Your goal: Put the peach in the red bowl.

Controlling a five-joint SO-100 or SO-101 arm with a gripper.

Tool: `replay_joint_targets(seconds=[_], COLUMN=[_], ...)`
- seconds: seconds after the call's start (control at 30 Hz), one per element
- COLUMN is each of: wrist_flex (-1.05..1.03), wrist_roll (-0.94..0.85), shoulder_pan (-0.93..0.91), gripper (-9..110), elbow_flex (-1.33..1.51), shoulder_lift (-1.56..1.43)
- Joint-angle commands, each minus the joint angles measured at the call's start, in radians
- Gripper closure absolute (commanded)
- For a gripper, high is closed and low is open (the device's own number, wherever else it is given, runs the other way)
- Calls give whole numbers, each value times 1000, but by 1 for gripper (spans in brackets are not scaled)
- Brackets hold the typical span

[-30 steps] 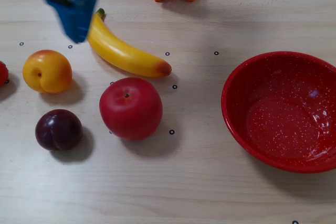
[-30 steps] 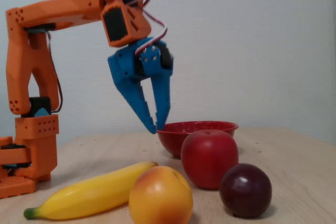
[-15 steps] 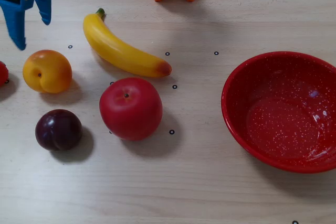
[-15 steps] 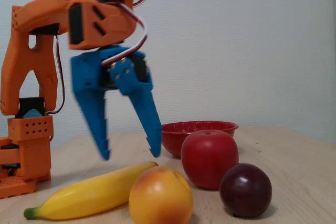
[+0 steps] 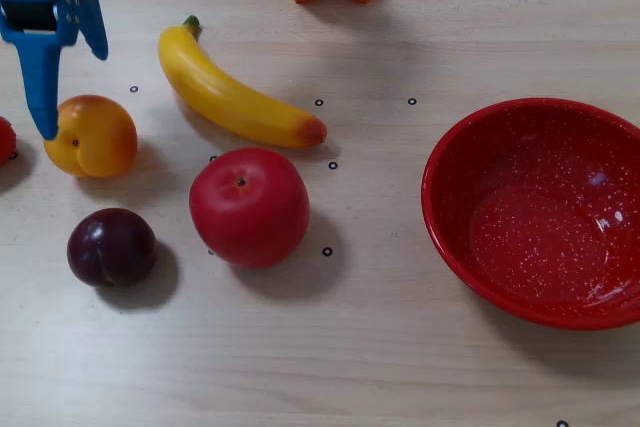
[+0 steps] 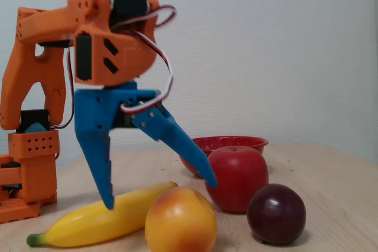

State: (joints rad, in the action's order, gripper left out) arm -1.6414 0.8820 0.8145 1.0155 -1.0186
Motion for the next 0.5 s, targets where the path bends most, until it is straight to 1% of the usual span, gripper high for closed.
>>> replay_joint_targets(seconds=[0.0,0.47], wrist_flex=[23,12], wrist_roll=[58,198], shoulder_pan=[-14,-78], gripper=[45,42], elbow_flex=[-97,-221], shoulder_lift=[-28,126])
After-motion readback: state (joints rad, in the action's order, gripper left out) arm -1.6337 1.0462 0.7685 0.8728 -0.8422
